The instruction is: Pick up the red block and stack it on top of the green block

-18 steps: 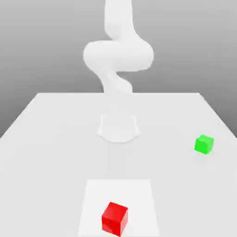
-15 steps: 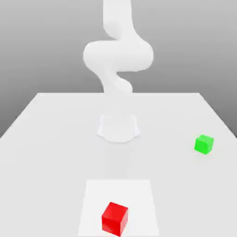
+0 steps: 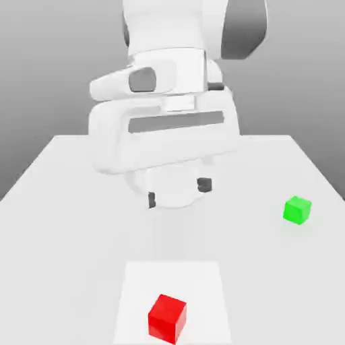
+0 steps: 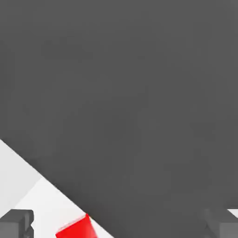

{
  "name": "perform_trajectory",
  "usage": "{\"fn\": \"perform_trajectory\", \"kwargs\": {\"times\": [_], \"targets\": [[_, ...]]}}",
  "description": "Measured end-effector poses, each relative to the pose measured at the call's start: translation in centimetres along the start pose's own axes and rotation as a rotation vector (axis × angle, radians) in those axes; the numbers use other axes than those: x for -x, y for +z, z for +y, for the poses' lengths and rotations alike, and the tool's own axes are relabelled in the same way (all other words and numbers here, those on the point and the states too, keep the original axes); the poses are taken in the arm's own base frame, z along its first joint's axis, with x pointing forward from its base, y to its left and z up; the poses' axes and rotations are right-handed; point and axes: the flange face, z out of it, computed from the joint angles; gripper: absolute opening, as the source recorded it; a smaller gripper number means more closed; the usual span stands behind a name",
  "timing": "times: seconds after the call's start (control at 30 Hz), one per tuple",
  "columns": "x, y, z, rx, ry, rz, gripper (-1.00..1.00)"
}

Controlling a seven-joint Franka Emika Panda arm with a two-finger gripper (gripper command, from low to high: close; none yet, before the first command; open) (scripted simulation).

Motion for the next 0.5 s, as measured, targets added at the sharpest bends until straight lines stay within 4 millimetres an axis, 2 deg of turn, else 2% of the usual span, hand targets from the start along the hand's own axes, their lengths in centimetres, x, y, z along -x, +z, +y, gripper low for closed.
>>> {"fn": "perform_trajectory", "kwargs": {"times": [0.13,0.27,0.43,0.47,0.5], "targets": [[2.1,6.8,0.5,0.014,-0.156,-0.108,0.0],[5.1,12.9,1.4,0.024,-0.307,-0.216,0.0],[6.9,19.3,1.9,0.025,-0.342,-0.24,0.0],[7.2,20.1,2.0,0.025,-0.342,-0.241,-1.0],[7.2,20.1,2.0,0.025,-0.342,-0.241,-1.0]]}}
